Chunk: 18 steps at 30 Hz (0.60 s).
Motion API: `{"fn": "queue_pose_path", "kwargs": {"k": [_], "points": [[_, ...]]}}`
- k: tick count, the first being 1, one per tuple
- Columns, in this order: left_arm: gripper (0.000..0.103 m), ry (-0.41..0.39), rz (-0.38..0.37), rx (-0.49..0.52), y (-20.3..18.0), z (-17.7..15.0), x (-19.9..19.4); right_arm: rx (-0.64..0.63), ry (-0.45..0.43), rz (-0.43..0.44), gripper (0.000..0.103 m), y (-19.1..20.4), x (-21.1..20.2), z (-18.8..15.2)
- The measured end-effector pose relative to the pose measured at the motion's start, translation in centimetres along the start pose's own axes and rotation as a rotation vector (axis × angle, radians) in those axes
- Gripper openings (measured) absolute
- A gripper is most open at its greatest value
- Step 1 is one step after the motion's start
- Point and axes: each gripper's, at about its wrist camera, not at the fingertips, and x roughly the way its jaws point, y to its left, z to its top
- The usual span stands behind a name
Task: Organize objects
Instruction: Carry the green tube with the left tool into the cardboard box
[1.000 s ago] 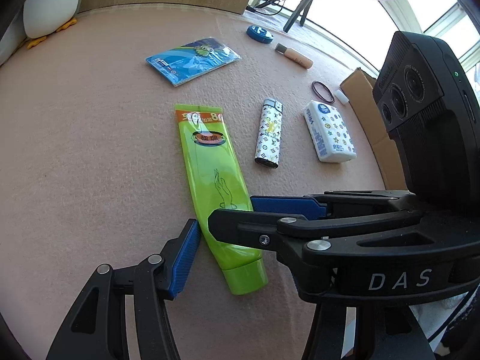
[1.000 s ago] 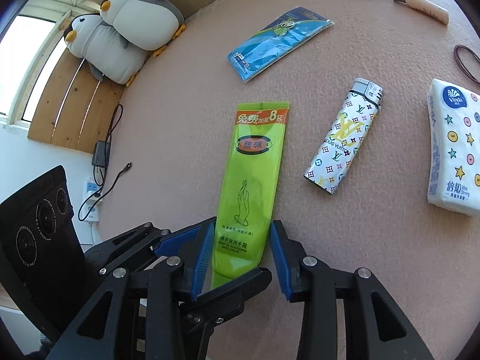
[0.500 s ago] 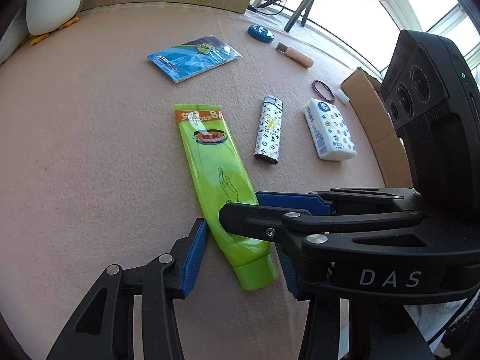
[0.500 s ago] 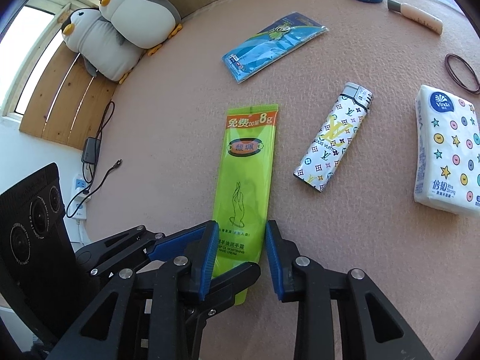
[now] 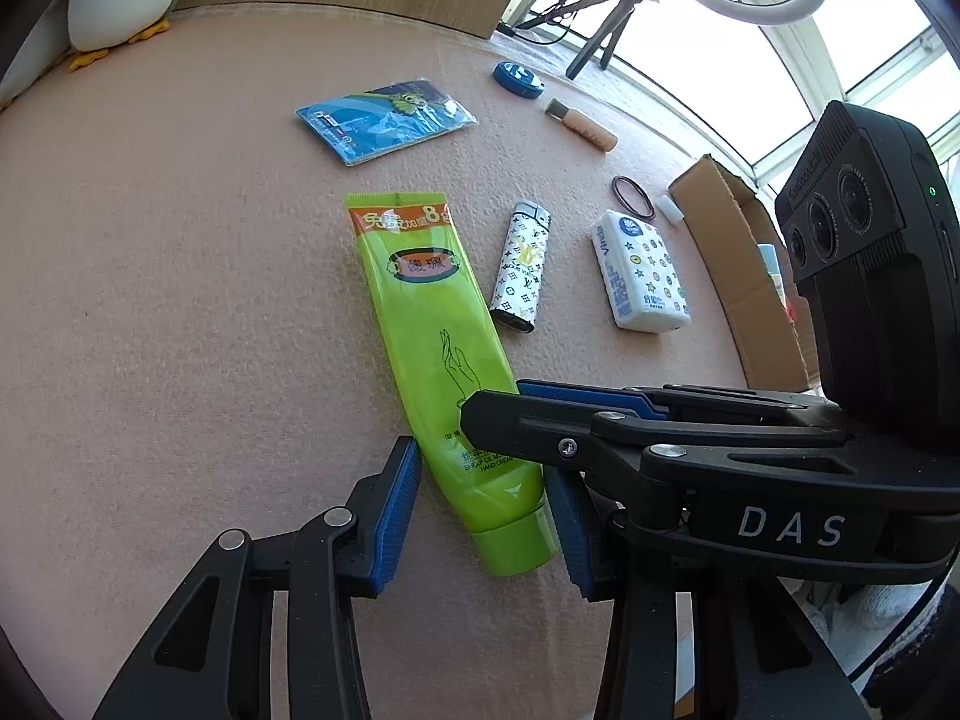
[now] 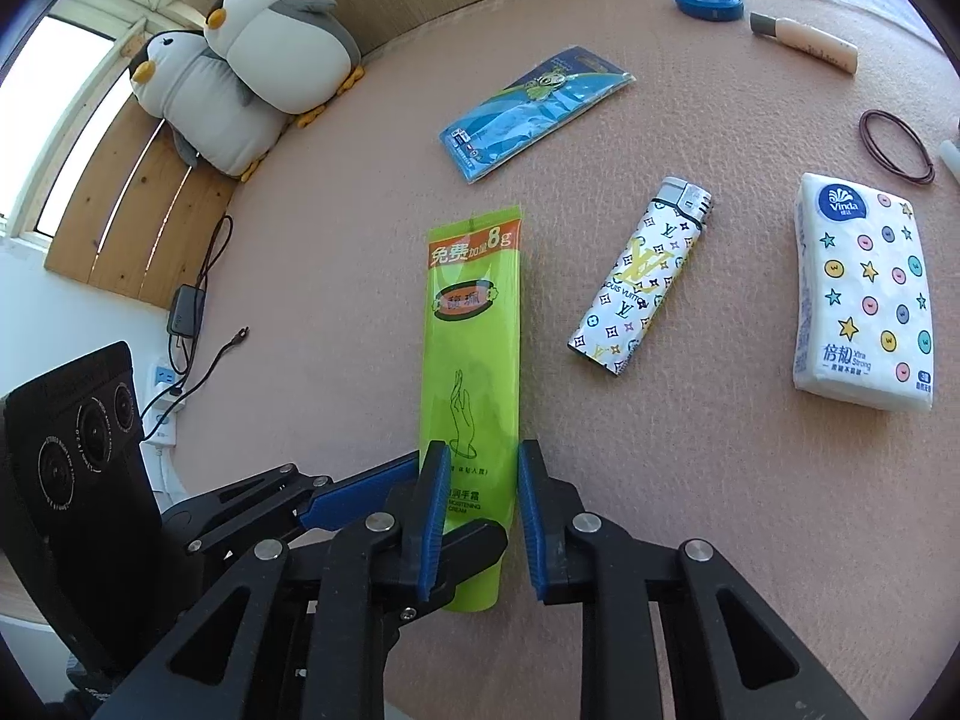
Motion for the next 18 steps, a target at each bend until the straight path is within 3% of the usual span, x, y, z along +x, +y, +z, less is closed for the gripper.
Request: {"fn": "queue_pose_path", "kwargs": {"k": [9,18], "points": [[0.046,-0.038,-0.025,0.085,-4.6,2.0,-1.1,0.030,-0.085,-0.004,0.021,-1.5,-4.7,0.2],[0.046,-0.049,-0.082,0.198,-12.5,4.3,0.4,0.092,-0.192,-0.046,0.021,-6.4,-11.5,-0.2]]}}
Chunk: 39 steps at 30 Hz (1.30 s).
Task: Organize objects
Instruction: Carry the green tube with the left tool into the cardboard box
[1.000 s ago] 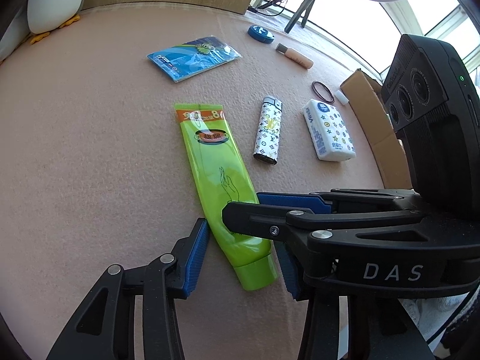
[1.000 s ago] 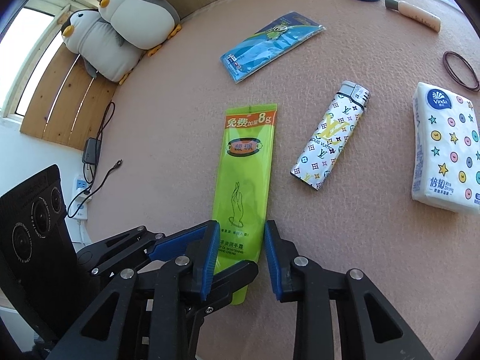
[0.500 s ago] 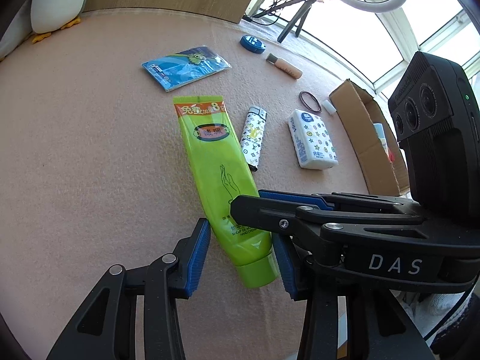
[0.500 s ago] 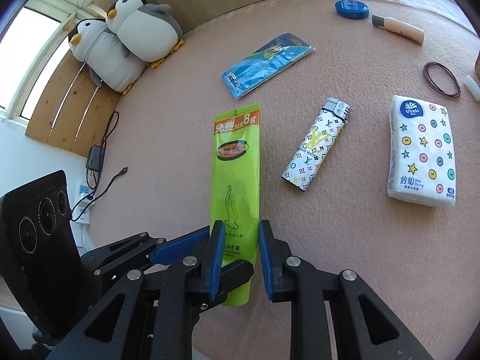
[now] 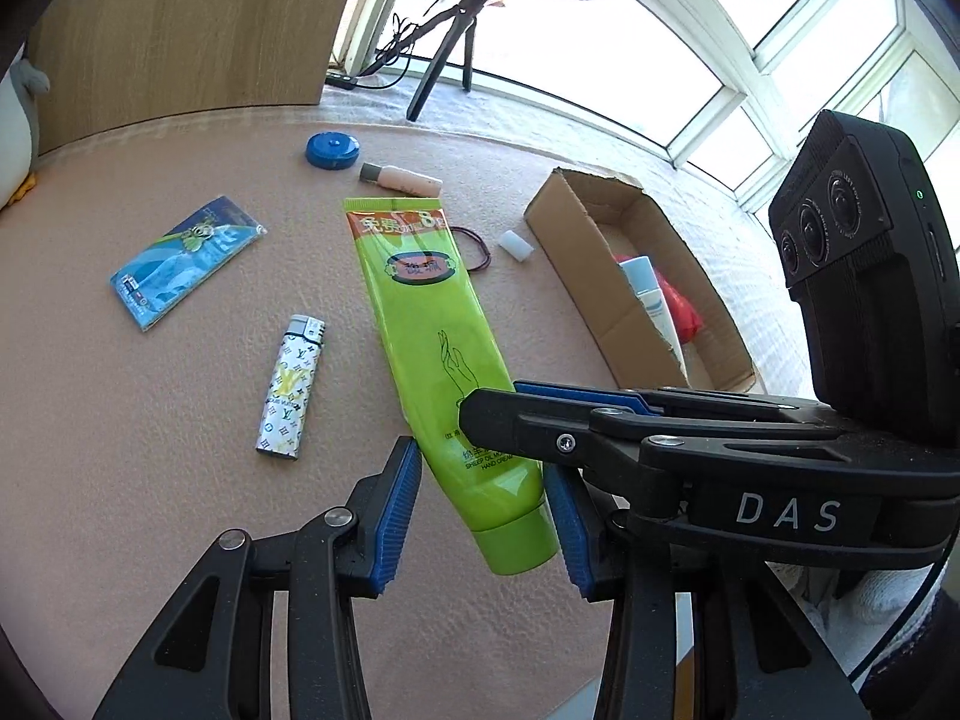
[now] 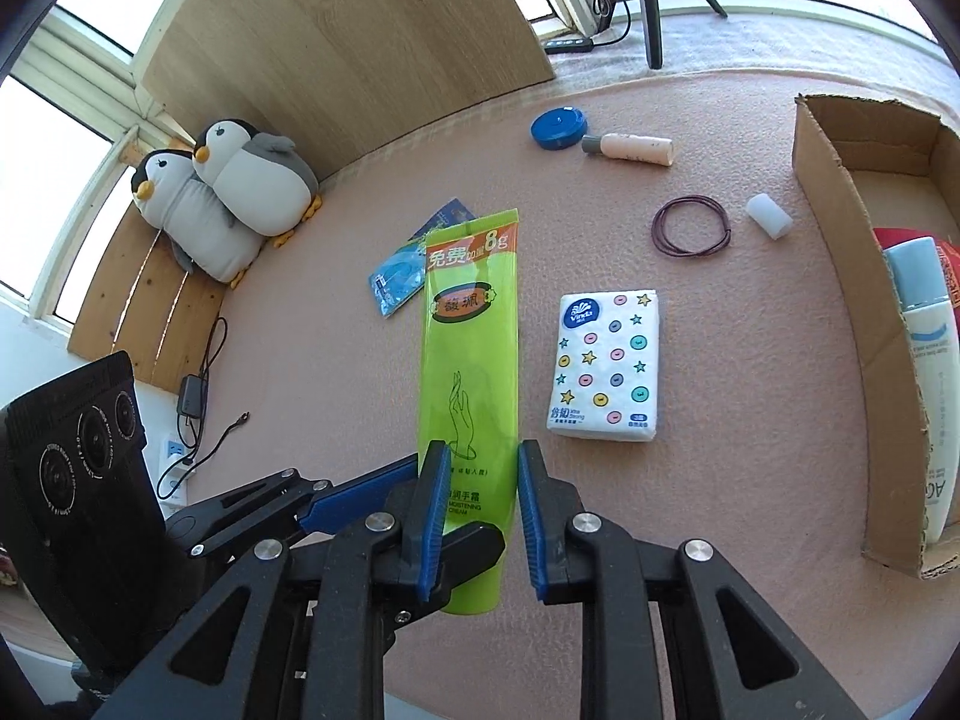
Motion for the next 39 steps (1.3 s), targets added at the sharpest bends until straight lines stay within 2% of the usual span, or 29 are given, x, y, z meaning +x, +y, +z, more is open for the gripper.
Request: {"fn": "queue_pose_path", "kwargs": {"k": [16,25,27,29,33,39], "points": [[0.046,0.023,-0.118,0.165,-15.5,5.2,9.4,0.125,-0.146,-0.115,0.021,-13.3,-10.6,0.8],[0.046,0.052,-0.147,0.237,-21.7,6.4,14.3,0.185,-0.179,-0.167,0.021,-19.2,-13.7,0.4],[0.046,0.065,-0.132,0.248,-22.3,6.6,14.8,0.188,-0.178,-0.181,0.021,-19.8,-13.9,0.3],[0.052,0.068,-0.112,0.245,-22.5,6.8,15.3,0.194,-0.187,-0.227,0.021,-20.3,-14.2,0.1],[0.053,0.063,-0.099,0.240,-21.8,6.7,14.9,0.205,-0.204,-0.234,0.042,-20.6,-14.5,-0.1],[0.053,0.049,-0.084,0.243,-20.4,6.2,13.2,0.189,-0.204,-0.228,0.043,-19.6,-13.9,0.0]]}}
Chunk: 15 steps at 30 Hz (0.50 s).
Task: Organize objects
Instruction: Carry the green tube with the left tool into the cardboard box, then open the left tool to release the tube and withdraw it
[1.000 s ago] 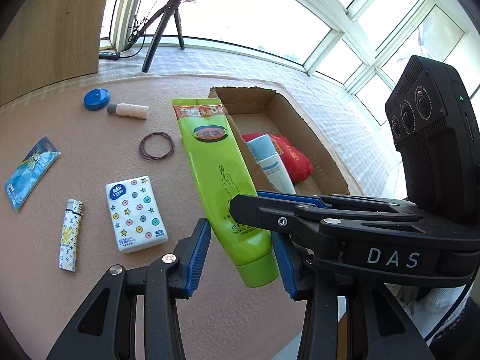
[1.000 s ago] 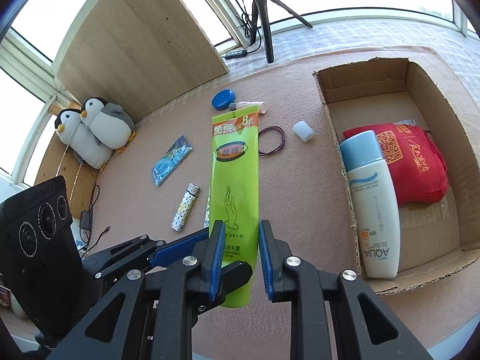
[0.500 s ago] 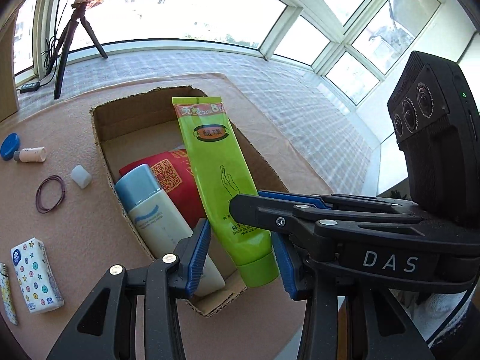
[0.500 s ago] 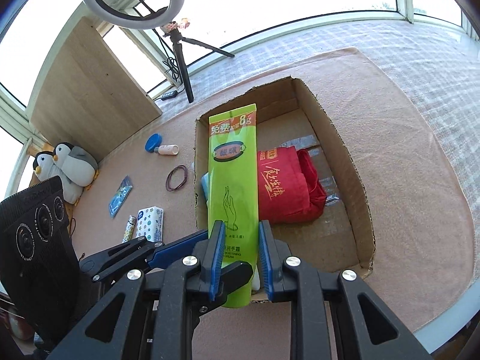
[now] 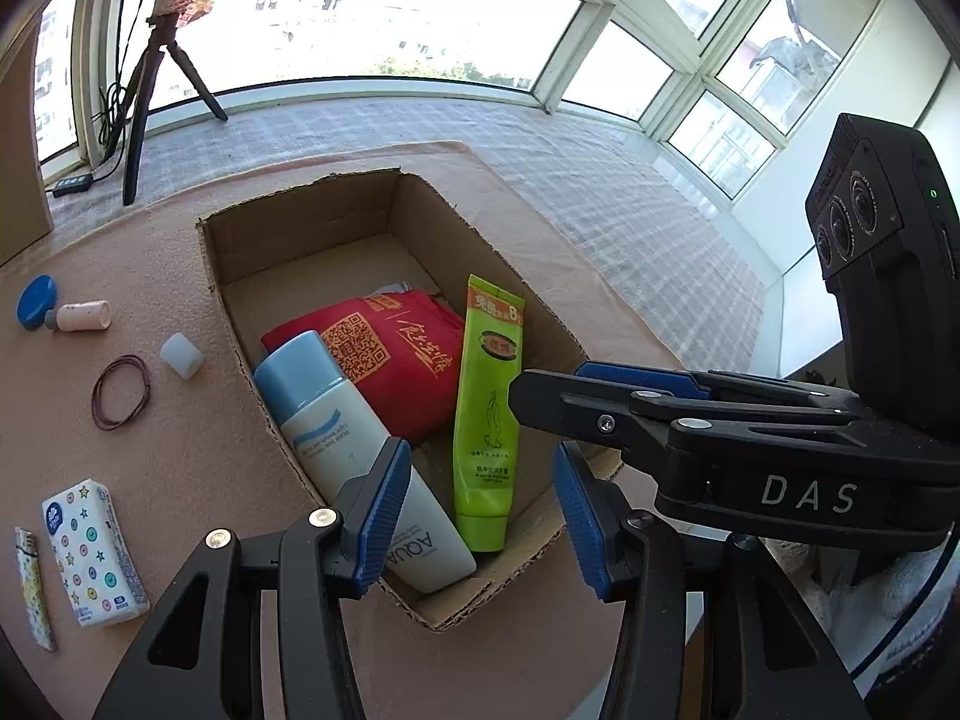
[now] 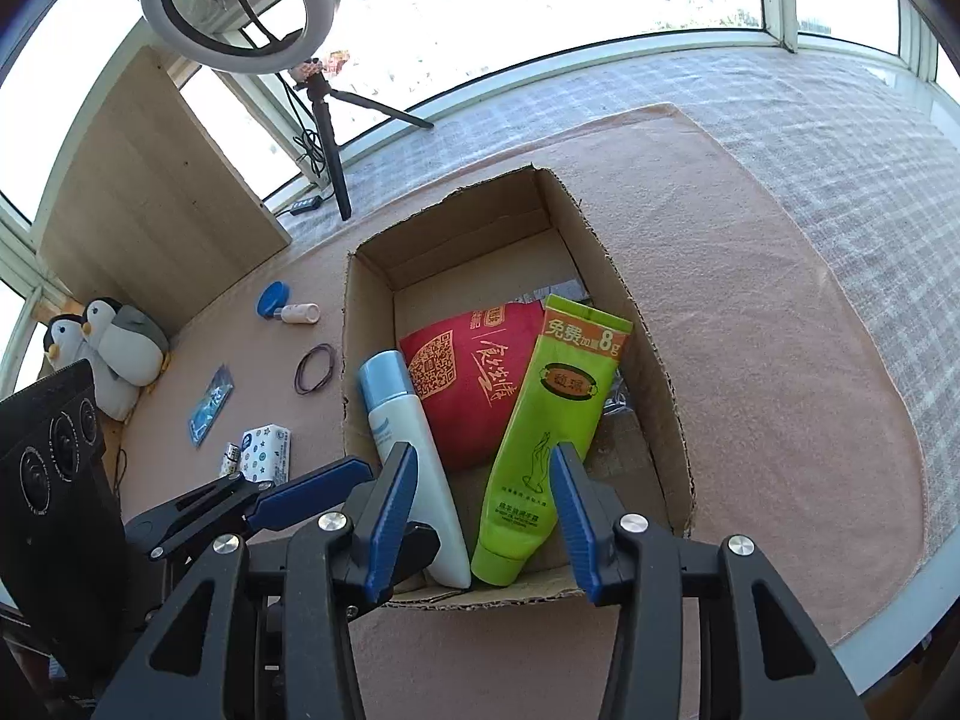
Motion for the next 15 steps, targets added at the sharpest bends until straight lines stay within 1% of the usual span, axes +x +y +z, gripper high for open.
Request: {"fn": "queue_pose_path", "kwargs": {"k": [4,7,11,15], "points": [[0.053,-0.006,0.013,-0.013,1.5,-0.8,-1.5,-0.010,0.001,0.010,0.044,1.3,0.5,-0.4],[0.053,-0.009,0.036,-0.035,3.3,-1.5,-2.8,-0.010,0.000,0.024,0.044,2.1,0.7,-0.7],[0.053,-0.030,0.083,-0.078,6.5,-2.8,-5.5,-0.010,-0.003,0.032,0.045,3.2,0.9,-1.5],[0.053,-0.053,0.126,-0.141,10.4,-4.5,-8.6,-0.005,-0.011,0.035,0.045,4.1,1.0,-2.4]]}}
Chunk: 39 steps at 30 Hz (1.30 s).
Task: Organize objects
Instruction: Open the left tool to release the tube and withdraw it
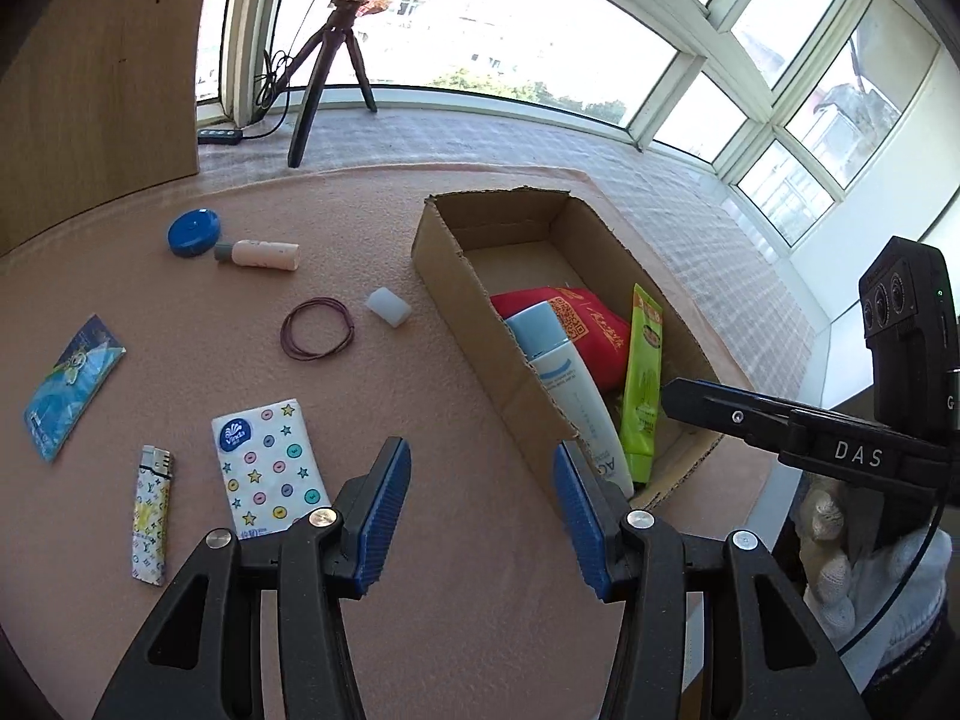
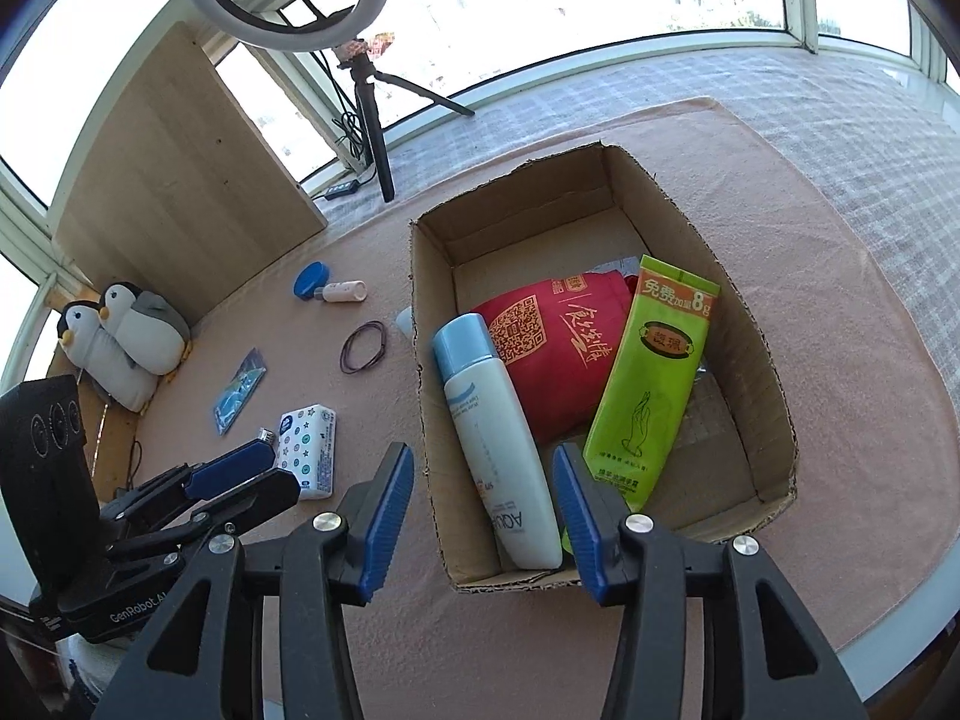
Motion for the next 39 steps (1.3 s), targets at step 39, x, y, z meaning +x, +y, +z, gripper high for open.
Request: {"fn": "queue_pose_path", "kwargs": {"k": [39], "points": [[0.053,-0.118,0.197,-0.207,17.8,3.9,-7.4,-0.220,0.134,0.083,0.044,12.7,10.4,6.8]]}}
